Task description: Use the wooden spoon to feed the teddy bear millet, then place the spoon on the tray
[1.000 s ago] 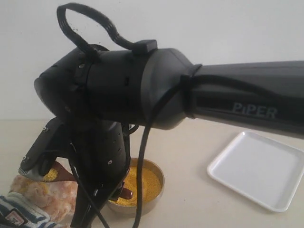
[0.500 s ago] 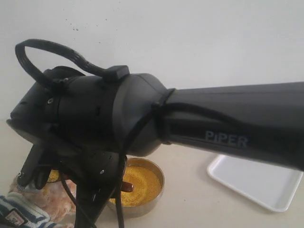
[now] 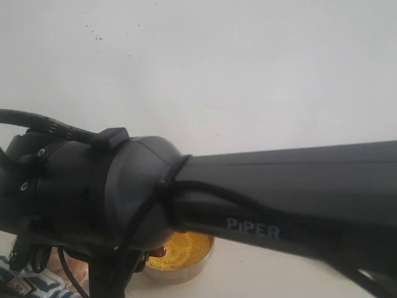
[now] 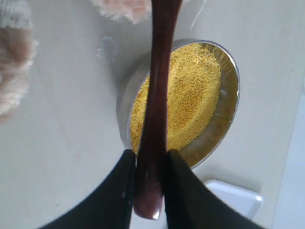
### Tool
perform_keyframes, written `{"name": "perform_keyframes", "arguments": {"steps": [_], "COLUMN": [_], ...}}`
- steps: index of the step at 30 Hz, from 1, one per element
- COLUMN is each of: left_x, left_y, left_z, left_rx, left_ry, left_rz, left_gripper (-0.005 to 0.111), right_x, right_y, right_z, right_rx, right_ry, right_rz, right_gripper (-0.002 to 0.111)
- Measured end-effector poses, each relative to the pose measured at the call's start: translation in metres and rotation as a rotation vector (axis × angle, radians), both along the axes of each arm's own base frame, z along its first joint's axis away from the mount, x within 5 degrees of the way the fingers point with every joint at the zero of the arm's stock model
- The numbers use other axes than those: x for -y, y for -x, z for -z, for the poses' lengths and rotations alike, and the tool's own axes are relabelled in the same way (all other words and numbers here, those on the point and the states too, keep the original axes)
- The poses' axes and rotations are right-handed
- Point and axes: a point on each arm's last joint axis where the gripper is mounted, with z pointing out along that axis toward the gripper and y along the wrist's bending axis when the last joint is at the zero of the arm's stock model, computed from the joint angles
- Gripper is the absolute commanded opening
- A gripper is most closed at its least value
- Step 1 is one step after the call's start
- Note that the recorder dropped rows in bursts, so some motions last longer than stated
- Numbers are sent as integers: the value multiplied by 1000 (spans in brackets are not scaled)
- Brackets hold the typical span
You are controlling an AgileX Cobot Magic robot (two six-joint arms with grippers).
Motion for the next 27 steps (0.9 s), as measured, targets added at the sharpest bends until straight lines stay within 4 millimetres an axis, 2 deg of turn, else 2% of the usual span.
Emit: {"name": "perform_keyframes", "arguments": {"steps": [7,15,27], "left_x": [0,0,0], "left_y": [0,0,0], "left_z": [0,0,0], "left_rx": [0,0,0], "left_ry": [0,0,0], "left_rz": [0,0,0], "left_gripper": [6,6,6], "right_x": [-1,4,-3], "right_y": [0,6,15], "right_z": [-1,13,10], "right_rx": [44,100,182], "right_ry": [6,79,75], "right_rz": [4,-15,-37], "right_gripper": [0,0,0]}}
